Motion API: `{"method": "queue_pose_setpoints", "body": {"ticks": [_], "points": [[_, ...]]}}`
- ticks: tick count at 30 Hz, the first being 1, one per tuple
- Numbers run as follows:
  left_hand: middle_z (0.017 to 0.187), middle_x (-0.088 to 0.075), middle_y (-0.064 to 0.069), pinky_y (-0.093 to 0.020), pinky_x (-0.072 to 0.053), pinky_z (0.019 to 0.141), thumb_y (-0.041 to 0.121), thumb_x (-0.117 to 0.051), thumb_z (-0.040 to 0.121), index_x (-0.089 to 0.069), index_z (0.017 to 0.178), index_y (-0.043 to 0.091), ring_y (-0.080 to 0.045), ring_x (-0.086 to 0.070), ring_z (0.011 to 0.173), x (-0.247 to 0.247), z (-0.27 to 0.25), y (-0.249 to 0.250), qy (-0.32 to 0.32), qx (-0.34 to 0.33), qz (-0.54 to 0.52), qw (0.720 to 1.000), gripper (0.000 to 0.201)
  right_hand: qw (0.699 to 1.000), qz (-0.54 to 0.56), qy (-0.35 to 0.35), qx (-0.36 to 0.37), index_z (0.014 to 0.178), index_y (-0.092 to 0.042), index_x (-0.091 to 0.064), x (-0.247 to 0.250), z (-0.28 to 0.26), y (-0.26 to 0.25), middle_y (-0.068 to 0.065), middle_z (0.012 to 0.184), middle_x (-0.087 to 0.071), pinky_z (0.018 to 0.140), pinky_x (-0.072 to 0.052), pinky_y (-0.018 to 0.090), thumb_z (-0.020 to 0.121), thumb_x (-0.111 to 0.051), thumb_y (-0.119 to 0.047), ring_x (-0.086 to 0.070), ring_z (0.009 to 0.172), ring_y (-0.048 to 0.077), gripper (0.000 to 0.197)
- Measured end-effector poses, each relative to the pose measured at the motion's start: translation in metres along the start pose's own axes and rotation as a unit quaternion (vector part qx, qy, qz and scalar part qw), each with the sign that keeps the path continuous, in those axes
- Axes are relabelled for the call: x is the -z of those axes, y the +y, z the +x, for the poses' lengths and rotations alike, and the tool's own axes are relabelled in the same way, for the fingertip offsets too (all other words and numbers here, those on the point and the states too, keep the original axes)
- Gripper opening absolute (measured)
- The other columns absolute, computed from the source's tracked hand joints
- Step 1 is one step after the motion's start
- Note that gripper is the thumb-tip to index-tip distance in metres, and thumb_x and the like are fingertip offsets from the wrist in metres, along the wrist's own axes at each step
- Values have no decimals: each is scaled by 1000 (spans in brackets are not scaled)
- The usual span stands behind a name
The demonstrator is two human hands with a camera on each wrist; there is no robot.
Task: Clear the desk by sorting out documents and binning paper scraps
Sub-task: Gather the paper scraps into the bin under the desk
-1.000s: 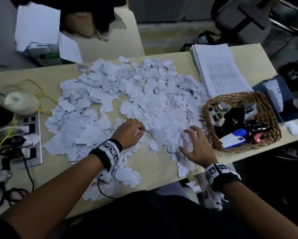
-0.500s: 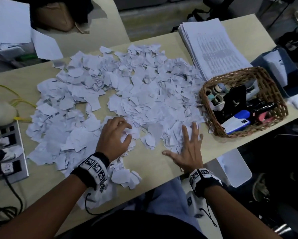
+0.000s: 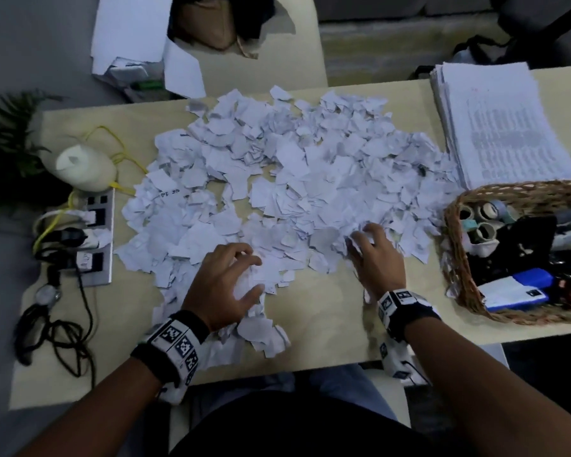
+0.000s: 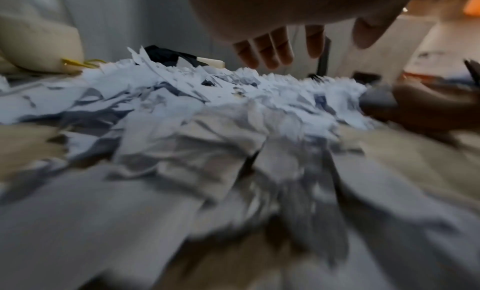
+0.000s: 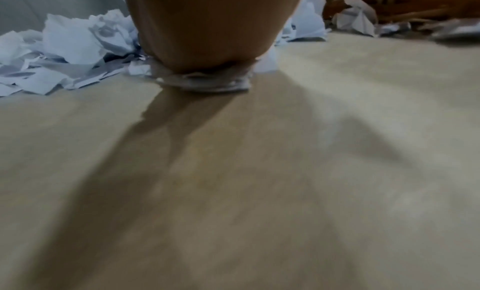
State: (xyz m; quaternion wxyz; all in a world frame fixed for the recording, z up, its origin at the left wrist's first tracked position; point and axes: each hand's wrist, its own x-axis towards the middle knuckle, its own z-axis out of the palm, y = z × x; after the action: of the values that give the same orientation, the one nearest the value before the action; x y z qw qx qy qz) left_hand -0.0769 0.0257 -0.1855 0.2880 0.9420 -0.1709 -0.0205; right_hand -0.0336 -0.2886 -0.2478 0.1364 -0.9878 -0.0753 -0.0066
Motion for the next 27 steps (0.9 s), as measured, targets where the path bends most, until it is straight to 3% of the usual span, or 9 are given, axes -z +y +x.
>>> {"method": "queue_pose_setpoints", "body": {"ticks": [3,7,10,12,15,19,22,24,27], "points": [[125,-56,-4,-41,-43,92,54,-70,76,-66,112,21,-24,-52,113,-7,-21,4,-79,-66,29,994,50,998,-14,-33,52,95,-6,-62,6,9,4,15,99,-56,41,-43,32,89,-68,-24,-60,59,37,20],[141,-49,-8,-43,-35,102,73,-62,72,-64,120,25,-27,-47,126,-32,-41,2,-188,-166,42,967,67,997,-3,-56,62,89,-3,-56,11,14,6,17,84,-54,44,-29,28,95,-42,-40,-54,49,38,41],[150,-41,-10,-50,-25,109,76,-52,75,-60,126,30,-31,-38,136,-46,-44,-10,-257,-207,94,939,68,997,2,-53,62,87,0,-56,13,19,5,20,79,-54,42,-33,31,94,-39,-41,-52,46,40,45],[145,-45,-13,-52,-28,107,71,-48,81,-59,126,31,-34,-40,134,-52,-41,-15,-262,-236,110,929,61,997,7,-57,54,85,2,-54,19,23,2,23,78,-56,45,-41,36,92,-44,-38,-54,48,42,42],[123,-54,-12,-45,-40,89,57,-52,88,-58,116,26,-33,-51,115,-61,-38,-20,-227,-285,147,920,42,996,40,-74,34,90,5,-54,33,24,-8,27,85,-58,52,-43,40,87,-46,-41,-58,59,46,47],[91,-57,-5,-35,-36,65,32,-44,90,-49,95,19,-25,-52,78,-66,-31,-14,-167,-304,171,922,15,994,85,-68,-26,96,6,-55,38,27,-15,30,93,-59,59,-35,40,81,-21,-52,-59,72,49,69],[73,-54,-3,-30,-37,50,18,-40,96,-41,84,18,-22,-50,60,-70,-23,-8,-130,-308,165,928,12,994,99,-28,-48,85,4,-55,37,28,-20,28,78,-59,55,-42,43,90,-24,-43,-59,64,47,57],[66,-51,-2,-29,-36,42,21,-45,99,-40,81,18,-20,-47,51,-72,-13,-4,-76,-294,134,943,19,993,100,-2,-62,79,1,-53,38,29,-23,24,71,-57,51,-41,40,96,-31,-38,-57,59,44,48],[63,-54,-1,-26,-42,44,19,-52,89,-41,84,19,-19,-50,47,-66,15,8,-15,-254,92,963,12,985,138,31,-97,69,-10,-43,54,37,-36,8,58,-44,52,-29,32,99,-43,-26,-49,51,35,34]]}}
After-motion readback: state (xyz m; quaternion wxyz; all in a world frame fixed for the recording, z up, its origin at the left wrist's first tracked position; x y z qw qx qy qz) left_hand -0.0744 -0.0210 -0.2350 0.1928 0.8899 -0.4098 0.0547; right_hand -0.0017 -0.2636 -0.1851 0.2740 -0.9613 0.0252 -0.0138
